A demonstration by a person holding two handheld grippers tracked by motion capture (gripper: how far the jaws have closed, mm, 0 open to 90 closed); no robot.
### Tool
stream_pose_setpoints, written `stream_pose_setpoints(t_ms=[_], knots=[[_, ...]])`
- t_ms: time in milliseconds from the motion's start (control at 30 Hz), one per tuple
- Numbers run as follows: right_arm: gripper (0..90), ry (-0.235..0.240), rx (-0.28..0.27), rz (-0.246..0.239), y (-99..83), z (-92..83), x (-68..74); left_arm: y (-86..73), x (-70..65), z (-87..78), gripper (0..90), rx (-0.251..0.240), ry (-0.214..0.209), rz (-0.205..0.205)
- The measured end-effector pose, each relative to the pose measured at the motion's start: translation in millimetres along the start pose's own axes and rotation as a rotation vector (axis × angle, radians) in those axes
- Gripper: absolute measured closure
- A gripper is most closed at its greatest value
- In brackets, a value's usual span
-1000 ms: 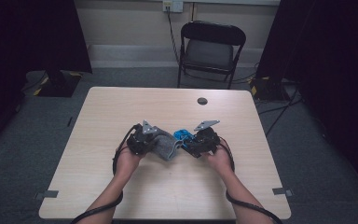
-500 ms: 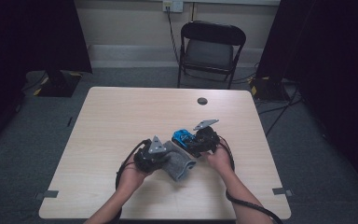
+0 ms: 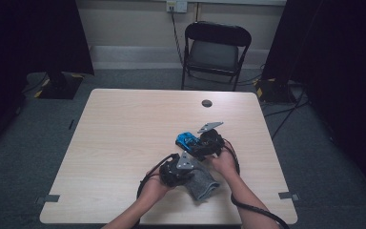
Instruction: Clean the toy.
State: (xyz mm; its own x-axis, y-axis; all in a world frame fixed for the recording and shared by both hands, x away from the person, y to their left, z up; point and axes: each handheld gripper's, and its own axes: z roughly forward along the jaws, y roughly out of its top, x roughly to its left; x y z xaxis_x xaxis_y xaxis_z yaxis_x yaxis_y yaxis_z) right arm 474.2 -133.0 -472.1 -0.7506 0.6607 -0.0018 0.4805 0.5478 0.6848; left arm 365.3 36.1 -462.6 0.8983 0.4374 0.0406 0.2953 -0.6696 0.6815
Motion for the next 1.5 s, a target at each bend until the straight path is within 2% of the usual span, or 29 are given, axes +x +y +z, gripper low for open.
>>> stream_pose_setpoints(t_ms=[33, 100, 133, 267, 367, 533, 1200, 1500], knots=[[43.1, 0.000, -0.001, 0.001, -0.3, -0.1, 0.0, 1.1, 1.4, 7.3, 79.7, 0.006, 0.002, -0.012], [43.1, -0.002, -0.001, -0.001, -0.6, -0.3, 0.2, 1.8, 3.5, 12.6, 79.7, 0.018, 0.002, -0.007], [43.1, -0.002, -0.001, -0.001, -0.5, -0.3, 0.0, 2.0, 4.6, 14.8, 79.6, 0.017, 0.000, -0.017], [43.2, -0.001, -0.001, -0.006, -0.1, -0.1, 0.2, 3.7, 8.8, 19.7, 79.6, 0.021, 0.011, -0.031], [43.2, -0.003, 0.000, -0.011, -0.1, -0.2, 0.4, 4.5, 11.5, 21.1, 79.6, 0.022, 0.030, -0.026], [43.2, -0.005, -0.003, -0.018, -1.0, -0.6, 1.0, 4.3, 21.4, 20.3, 79.5, 0.040, 0.069, -0.022], [43.3, -0.008, -0.011, -0.022, -2.0, -0.7, 1.6, -2.4, 48.9, 14.6, 79.5, 0.064, 0.158, -0.050], [43.2, -0.009, -0.013, -0.021, -2.4, -0.7, 1.8, -7.3, 69.8, 10.0, 79.5, 0.063, 0.202, -0.110]])
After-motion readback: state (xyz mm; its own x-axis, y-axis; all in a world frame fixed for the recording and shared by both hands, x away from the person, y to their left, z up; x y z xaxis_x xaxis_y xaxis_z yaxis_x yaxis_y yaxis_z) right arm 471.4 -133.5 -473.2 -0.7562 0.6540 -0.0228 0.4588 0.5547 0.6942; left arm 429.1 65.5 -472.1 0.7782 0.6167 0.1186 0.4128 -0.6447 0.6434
